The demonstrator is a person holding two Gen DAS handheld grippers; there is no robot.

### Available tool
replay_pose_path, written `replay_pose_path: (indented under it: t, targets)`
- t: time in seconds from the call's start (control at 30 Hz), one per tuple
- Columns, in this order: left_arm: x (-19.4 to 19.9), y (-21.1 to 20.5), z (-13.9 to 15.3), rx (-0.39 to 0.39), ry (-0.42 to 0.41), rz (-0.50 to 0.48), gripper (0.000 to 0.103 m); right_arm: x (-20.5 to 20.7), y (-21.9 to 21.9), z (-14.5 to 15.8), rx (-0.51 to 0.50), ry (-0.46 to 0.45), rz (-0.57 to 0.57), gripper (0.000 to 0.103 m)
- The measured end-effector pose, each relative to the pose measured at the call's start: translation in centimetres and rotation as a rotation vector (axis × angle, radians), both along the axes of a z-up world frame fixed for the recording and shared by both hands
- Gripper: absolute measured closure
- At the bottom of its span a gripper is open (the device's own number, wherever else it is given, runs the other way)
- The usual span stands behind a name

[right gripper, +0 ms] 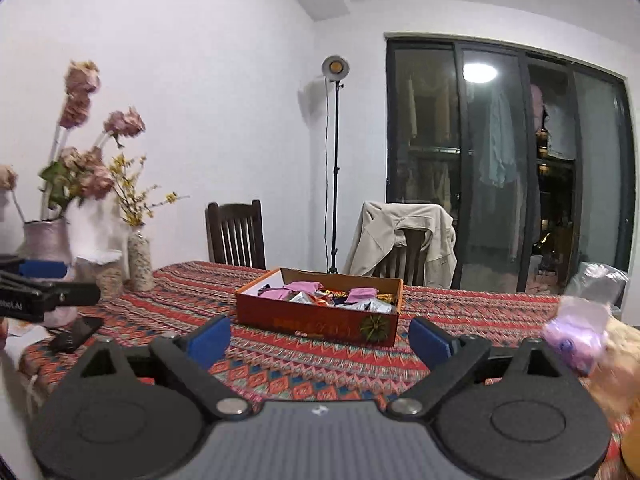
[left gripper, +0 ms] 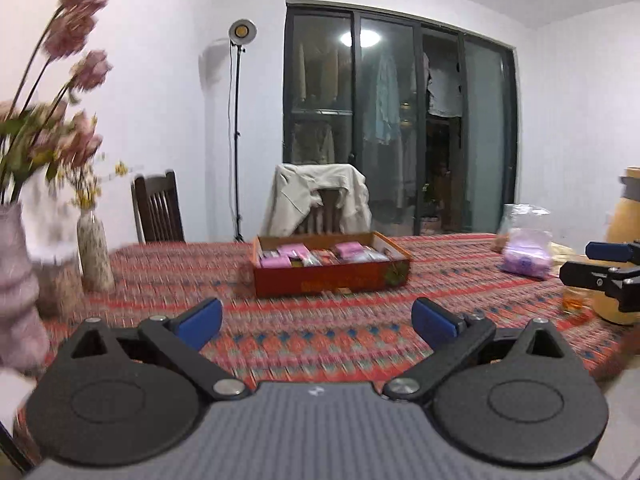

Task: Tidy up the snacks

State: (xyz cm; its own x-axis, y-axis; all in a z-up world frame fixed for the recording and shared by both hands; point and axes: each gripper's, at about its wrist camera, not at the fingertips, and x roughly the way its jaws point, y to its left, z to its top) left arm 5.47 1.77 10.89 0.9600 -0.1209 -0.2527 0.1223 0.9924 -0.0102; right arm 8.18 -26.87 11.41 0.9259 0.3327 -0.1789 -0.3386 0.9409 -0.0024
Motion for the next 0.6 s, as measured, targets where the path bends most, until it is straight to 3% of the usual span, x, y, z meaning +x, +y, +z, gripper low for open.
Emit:
replay_pose_path:
  t: [0.17, 0.3, 0.47, 0.6]
  targets:
    - [-5.1, 0.6, -3.1, -0.02, -0.02, 0.059, 0.0, -6.8, -0.7, -3.1, -0.019, -0.029, -0.031, 0.0]
    - [-6.4, 0.6, -5.1, -0.023, -0.009, 0.08, 0.0, -9.9, -0.7, -6.0, 0.019, 0.015, 0.002, 0.0]
    - [-5.9, -1.3, -9.1, 0.106, 0.011, 0.136, 0.0, -9.6, 1.5, -9.1, -0.035, 0.039, -0.03, 0.0]
    - [-4.7, -1.1, -11.3, 0.037, 0.102, 0.117, 0.0, -8.6, 3.5, -11.6, -0.04, 0.072, -0.038, 0.0]
